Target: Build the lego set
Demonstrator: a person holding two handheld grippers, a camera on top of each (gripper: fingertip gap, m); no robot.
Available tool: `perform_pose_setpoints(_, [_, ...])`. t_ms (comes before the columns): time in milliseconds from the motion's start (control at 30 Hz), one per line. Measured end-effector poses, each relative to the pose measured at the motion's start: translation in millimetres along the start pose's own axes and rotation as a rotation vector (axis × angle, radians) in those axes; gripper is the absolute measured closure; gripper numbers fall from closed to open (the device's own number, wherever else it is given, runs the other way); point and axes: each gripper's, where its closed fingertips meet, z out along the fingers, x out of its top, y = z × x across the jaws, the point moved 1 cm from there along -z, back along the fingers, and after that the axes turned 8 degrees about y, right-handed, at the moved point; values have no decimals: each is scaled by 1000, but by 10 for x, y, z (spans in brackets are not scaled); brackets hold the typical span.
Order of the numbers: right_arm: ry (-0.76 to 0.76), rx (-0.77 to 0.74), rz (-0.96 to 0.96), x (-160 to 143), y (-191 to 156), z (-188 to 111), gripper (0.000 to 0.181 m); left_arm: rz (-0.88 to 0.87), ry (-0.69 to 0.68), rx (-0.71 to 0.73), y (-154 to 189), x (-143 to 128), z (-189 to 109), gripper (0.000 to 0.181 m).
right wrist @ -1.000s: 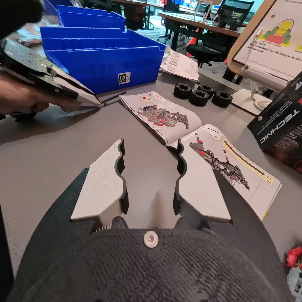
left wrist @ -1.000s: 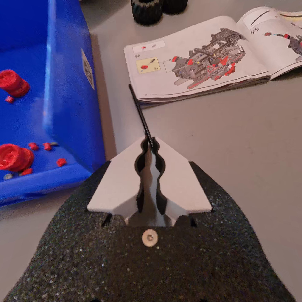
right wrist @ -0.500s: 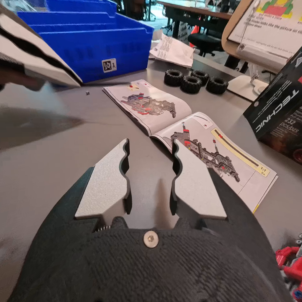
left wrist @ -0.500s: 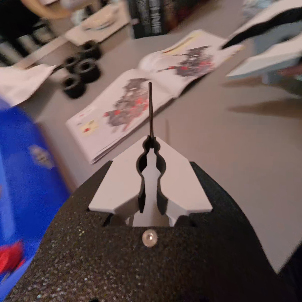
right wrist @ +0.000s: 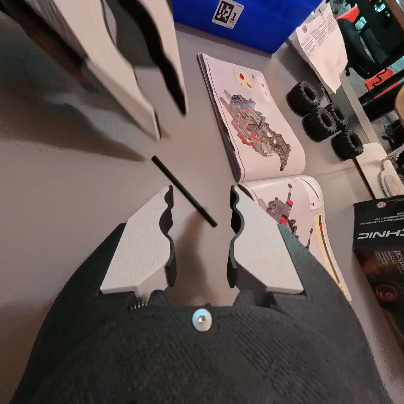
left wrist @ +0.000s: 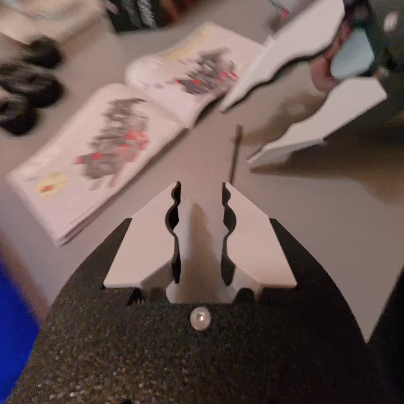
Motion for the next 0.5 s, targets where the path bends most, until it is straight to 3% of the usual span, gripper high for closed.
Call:
perform_pose_setpoints(100, [20, -32, 8, 126, 71, 98, 131, -39, 125, 437, -717, 85, -684, 148])
perform_pose_setpoints(167, [34, -21, 33, 208, 78, 169, 132, -50, 141, 603, -1016, -53, -1080, 143])
perform_pose_setpoints(200, [36, -13, 49, 248, 81, 209, 132, -38, 155, 602, -1061, -117, -1172, 155])
perform_pose_setpoints(267, [47, -3, 74, 347, 91, 302, 132, -38, 221, 549, -1067, -167, -1226, 159])
perform_pose_setpoints(333, [57, 9, 77, 472, 98, 412, 132, -25, 354, 490, -980, -25, -1328, 157])
perform_pose_setpoints(400, [30, 6, 42, 544, 121, 493, 132, 47, 506, 485, -975, 165, -1624, 178])
perform_pose_setpoints(433, [13, -2, 15, 559, 139, 512, 132, 89, 473, 505, -1111, 134, -1758, 179])
perform_pose_setpoints(500, [-3, 10, -33, 575, 151, 526, 130, 197, 292, 396, -1405, -9, -1887, 177])
